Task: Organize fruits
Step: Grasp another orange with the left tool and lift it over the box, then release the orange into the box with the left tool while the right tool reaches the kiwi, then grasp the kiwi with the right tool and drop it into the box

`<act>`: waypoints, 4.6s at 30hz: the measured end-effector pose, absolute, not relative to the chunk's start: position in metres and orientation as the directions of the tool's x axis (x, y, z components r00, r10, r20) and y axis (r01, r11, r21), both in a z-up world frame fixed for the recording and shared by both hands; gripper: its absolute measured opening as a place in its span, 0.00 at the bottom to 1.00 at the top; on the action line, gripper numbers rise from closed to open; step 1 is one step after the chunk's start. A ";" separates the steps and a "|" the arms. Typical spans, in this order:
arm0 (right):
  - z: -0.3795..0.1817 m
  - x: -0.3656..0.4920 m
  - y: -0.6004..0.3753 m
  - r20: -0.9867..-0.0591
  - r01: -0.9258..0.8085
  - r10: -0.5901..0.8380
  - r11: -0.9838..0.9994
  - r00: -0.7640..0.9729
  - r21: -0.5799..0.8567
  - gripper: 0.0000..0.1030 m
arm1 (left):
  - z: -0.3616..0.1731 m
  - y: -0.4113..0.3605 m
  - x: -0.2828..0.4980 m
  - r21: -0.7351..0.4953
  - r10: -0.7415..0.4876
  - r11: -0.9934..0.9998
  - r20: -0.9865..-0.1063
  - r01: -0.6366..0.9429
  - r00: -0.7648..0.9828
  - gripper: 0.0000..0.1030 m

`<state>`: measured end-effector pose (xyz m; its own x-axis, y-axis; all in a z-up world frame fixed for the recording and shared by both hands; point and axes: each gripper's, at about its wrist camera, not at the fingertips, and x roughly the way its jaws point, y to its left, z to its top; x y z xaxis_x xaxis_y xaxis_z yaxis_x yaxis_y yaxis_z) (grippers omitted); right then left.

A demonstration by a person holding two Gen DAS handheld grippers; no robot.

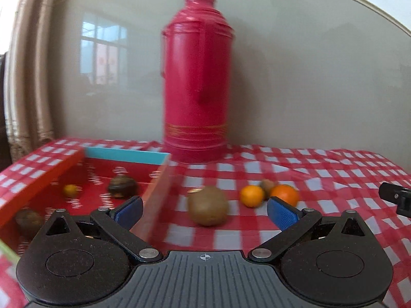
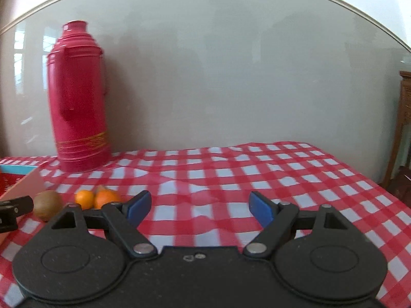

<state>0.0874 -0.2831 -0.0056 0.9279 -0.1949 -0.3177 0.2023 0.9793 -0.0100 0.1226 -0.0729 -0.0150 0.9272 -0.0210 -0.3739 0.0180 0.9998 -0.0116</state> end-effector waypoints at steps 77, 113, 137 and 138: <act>-0.018 0.124 -0.150 -0.392 -0.139 0.116 0.990 0.913 -0.032 0.76 | 0.000 0.079 0.085 0.049 0.264 0.962 -0.393 -0.267 0.881 0.91; -0.032 0.182 -0.094 -0.528 -0.178 0.122 0.983 0.840 -0.055 0.38 | -0.018 0.196 0.071 0.002 0.395 0.898 -0.442 -0.439 0.806 0.91; -0.011 0.131 0.003 -0.443 -0.417 0.346 0.906 0.827 -0.070 0.38 | -0.021 0.211 0.056 0.020 0.421 0.886 -0.455 -0.464 0.785 0.95; -0.012 0.131 0.006 -0.444 -0.421 0.352 0.905 0.824 -0.065 0.38 | -0.021 0.212 0.056 0.021 0.423 0.885 -0.456 -0.465 0.783 0.95</act>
<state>0.1313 0.0057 -0.0119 0.8241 0.3518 -0.4439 -0.4211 0.9047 -0.0649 0.0557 0.2124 -0.0214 0.7834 0.4227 -0.4556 -0.4651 0.8850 0.0212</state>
